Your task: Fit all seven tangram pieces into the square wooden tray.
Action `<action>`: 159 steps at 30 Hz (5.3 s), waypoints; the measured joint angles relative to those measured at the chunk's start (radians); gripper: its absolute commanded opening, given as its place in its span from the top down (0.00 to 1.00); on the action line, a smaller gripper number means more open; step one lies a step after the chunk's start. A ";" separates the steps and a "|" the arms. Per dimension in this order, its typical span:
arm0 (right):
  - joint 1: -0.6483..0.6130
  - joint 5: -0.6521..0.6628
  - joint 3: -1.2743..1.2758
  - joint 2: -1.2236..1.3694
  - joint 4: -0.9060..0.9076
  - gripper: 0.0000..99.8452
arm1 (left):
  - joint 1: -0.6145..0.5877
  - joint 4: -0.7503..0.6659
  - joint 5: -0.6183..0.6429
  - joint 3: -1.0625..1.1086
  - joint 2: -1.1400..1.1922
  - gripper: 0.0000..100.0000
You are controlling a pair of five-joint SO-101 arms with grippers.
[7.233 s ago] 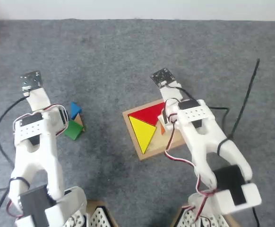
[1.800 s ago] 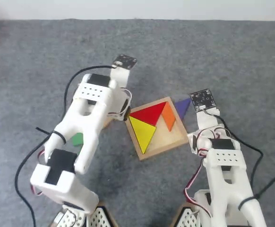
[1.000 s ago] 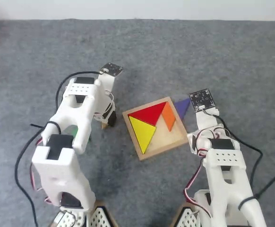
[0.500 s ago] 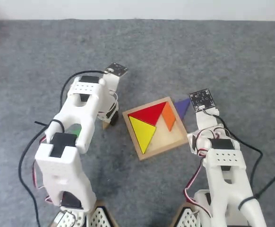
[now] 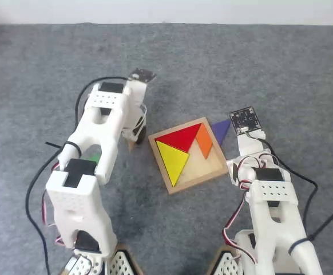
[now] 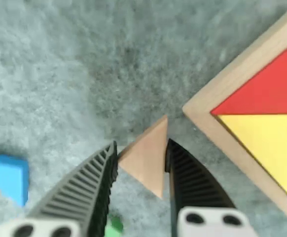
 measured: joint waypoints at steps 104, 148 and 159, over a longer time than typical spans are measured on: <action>0.170 -0.107 0.000 0.000 -0.032 0.69 | -0.121 0.035 0.390 -0.129 -0.083 0.83; 0.138 -0.106 0.000 0.000 -0.025 0.69 | -0.301 -0.322 -1.079 0.594 -0.396 0.68; 0.138 -0.106 0.000 0.000 -0.025 0.69 | -0.321 -0.319 -1.080 0.549 -0.276 0.96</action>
